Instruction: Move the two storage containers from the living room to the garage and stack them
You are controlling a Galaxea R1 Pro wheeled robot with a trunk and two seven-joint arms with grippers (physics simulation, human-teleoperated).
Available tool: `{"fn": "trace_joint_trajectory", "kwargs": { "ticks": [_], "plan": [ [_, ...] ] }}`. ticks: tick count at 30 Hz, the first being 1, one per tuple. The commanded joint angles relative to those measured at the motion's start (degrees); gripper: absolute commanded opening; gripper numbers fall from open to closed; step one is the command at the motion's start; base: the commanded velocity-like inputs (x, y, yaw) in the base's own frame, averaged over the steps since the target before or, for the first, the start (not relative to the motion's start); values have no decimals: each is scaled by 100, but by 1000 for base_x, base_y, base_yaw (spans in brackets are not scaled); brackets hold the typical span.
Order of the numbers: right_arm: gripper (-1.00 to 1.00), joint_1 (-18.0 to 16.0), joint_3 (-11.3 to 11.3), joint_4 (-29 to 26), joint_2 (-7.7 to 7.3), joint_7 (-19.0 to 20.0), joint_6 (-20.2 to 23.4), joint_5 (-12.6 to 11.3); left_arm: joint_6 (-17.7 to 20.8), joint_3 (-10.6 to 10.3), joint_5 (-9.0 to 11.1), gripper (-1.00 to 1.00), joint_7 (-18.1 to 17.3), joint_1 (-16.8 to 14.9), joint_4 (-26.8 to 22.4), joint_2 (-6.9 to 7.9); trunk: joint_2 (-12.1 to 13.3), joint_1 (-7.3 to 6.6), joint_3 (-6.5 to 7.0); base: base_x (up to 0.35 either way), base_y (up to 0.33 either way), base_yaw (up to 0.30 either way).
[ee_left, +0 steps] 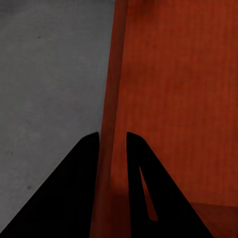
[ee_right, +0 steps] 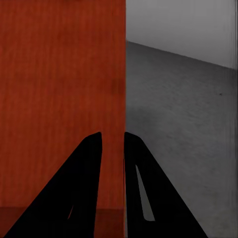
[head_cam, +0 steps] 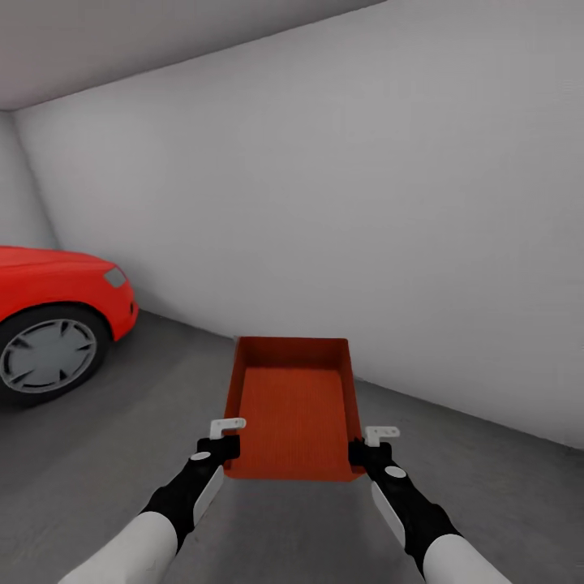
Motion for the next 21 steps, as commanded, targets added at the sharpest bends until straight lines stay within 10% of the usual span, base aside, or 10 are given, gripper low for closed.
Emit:
{"fn": "trace_joint_trajectory", "kwargs": {
  "ticks": [1, 21],
  "plan": [
    [-100, -6, -29, -20, -7, -112, 18, 4, 35, 4, 78, -100, 72, 0, -14, 9, -4, 4, -7, 315, 170, -287],
    [-100, -6, -29, -21, -7, -112, 18, -1, 35, 1, 71, -100, 73, 0, -46, 8, -4, 4, -7, 37, 19, -287]
  ]
}}
